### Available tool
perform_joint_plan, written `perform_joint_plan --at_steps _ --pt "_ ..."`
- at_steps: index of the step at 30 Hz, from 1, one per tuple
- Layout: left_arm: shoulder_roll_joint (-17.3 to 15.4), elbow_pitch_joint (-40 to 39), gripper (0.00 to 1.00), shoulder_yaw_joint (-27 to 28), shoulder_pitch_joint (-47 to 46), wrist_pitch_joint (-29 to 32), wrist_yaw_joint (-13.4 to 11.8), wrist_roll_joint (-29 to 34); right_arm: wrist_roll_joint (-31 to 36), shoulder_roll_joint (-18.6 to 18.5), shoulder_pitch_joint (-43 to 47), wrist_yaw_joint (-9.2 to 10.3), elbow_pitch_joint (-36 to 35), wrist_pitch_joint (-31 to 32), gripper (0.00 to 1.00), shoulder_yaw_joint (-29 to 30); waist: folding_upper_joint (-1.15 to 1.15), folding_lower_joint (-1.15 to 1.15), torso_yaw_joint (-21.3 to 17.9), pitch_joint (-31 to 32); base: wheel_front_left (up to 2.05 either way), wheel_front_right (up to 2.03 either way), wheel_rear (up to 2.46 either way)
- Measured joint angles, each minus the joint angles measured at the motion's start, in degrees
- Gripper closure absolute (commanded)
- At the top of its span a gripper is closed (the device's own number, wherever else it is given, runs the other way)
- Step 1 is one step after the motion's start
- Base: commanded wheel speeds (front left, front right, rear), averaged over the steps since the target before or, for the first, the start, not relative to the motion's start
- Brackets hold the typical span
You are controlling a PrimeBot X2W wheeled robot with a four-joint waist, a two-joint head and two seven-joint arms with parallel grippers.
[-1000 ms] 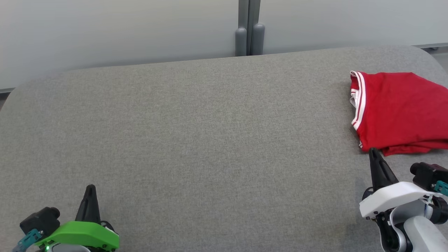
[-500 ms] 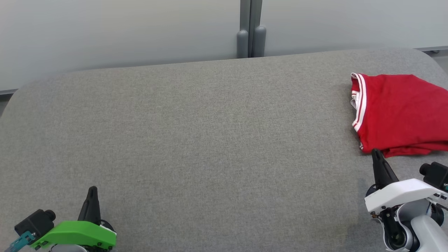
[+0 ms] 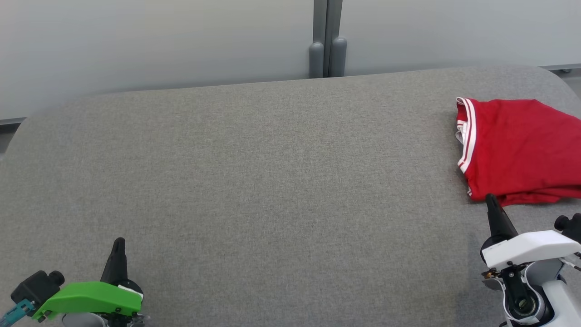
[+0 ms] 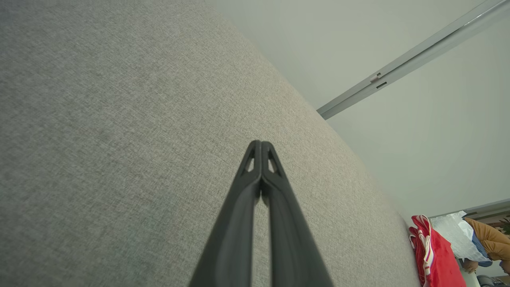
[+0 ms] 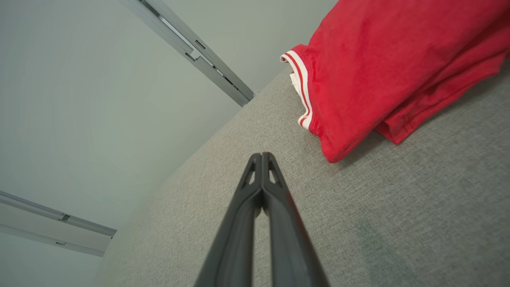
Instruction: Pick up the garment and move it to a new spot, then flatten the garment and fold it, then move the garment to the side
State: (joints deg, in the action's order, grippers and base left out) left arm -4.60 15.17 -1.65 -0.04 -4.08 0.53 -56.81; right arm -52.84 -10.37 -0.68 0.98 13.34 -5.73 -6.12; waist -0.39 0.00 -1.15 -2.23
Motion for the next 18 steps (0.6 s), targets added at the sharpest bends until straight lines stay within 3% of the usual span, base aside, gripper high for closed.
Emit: perform_joint_plan --at_steps 18 --pt "0.5 0.6 1.0 1.9 -0.4 3.3 1.7 -10.8 -12.5 2.1 -0.5 -2.48 0.7 3.3 1.0 3.7 0.0 0.0 0.4 0.7 0.0 0.0 0.0"
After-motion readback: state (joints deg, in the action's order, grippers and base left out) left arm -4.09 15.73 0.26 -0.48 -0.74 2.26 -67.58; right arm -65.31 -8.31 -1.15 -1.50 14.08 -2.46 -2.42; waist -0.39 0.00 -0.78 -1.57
